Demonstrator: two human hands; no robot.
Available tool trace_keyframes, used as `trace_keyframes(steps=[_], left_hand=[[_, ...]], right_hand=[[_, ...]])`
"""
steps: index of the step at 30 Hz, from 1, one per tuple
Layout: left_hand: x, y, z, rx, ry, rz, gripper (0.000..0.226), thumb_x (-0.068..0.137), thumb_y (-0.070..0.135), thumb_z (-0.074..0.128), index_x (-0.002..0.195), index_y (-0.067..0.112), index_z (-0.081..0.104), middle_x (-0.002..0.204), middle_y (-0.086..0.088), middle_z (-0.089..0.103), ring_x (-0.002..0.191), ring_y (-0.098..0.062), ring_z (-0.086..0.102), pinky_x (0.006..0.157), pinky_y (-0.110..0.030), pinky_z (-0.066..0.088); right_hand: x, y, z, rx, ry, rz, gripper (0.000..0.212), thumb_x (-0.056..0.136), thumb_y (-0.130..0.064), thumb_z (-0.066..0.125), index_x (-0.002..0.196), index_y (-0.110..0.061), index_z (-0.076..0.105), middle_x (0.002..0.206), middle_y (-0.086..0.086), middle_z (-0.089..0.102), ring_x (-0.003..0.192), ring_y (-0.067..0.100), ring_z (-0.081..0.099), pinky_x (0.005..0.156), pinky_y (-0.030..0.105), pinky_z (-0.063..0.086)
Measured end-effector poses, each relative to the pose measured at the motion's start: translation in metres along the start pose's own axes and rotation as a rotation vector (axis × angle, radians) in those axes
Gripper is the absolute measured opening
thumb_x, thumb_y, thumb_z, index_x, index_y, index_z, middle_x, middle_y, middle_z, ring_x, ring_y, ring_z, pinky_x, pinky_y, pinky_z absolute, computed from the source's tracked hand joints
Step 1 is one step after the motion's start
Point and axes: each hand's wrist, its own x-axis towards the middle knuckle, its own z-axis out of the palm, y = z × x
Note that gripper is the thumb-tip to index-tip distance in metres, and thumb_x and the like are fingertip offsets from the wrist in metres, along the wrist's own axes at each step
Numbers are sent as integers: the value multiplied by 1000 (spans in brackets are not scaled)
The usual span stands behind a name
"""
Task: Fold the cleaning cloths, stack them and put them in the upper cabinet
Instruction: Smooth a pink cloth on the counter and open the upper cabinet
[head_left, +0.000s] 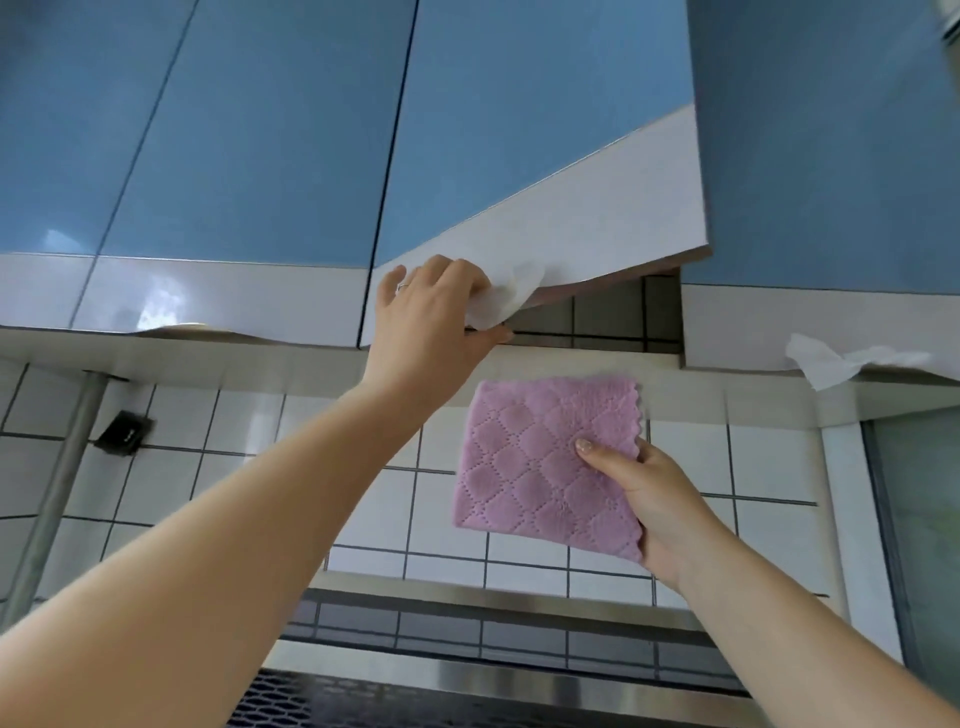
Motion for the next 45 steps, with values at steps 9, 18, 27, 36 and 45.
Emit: trace_keyframes(steps=[9,18,27,36,45], left_hand=[[-5,-44,-58,-438,121,-274,37,74,35,74,98,17,53,97,5,59,90,-19,55,83,-38,49],[-10,-115,-95,-644,194,-447,25,78,29,73,93,11,63,86,-2,69,83,-16,64,72,-30,51],[-10,-115,-95,-672,209,-413,23,80,27,71,94,12,61,83,3,66,79,-9,62,67,-23,49],[-29,-106,-79,-762,121,-506,59,68,44,75,116,26,46,116,4,57,114,-14,52,94,-33,45],[-63,-46,-32,-1320,-321,-906,81,73,51,64,142,36,25,117,-1,66,101,-17,66,97,-39,48]], right_hand=[[-1,-12,83,68,-42,-63,21,84,-13,65,105,-16,65,94,8,75,81,24,72,66,36,60],[-1,-9,149,75,-86,-63,21,85,-15,64,106,-15,65,95,9,75,80,24,73,65,35,59],[1,-17,160,49,-99,-81,25,85,-14,64,110,-12,64,96,10,74,80,23,73,70,38,60],[6,-30,127,44,-100,-86,27,85,-11,62,112,-9,63,90,9,75,72,21,73,58,33,59],[20,-45,76,31,-106,-87,27,86,-10,61,113,-7,62,92,13,73,71,23,72,60,35,60]])
